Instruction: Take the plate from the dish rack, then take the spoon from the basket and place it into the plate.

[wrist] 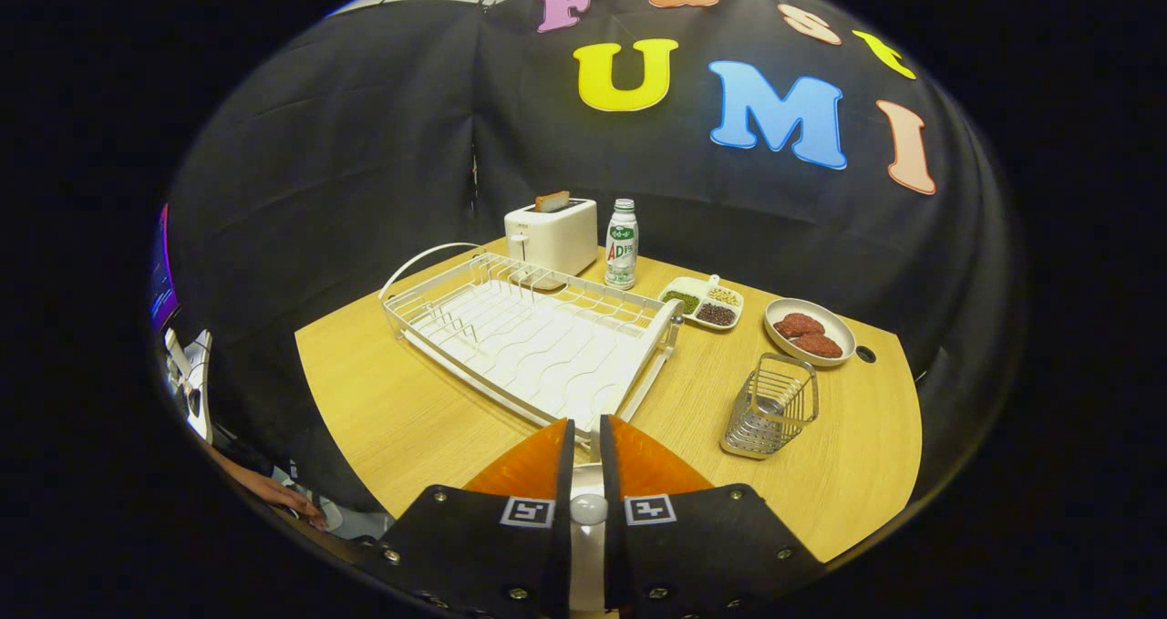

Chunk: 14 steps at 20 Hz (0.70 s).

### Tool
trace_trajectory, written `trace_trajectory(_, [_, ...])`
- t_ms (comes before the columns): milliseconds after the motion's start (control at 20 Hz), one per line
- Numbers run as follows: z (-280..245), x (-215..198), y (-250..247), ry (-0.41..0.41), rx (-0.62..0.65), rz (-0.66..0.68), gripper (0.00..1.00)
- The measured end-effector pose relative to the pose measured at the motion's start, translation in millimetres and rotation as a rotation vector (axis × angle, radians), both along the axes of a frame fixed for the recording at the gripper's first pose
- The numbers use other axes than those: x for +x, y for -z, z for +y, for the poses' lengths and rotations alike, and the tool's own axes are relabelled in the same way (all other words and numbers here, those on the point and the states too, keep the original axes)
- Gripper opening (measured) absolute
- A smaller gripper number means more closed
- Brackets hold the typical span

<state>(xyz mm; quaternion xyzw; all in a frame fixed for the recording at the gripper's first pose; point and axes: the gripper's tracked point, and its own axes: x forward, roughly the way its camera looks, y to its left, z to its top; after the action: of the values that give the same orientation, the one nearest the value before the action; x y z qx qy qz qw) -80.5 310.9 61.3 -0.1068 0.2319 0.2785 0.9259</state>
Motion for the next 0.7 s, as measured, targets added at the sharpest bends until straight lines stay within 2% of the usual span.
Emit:
trace_trajectory(300, [17, 10, 10, -0.057, -0.048, 0.003, 0.14])
trace_trajectory(700, [16, 21, 9, -0.05, -0.049, 0.01, 0.18])
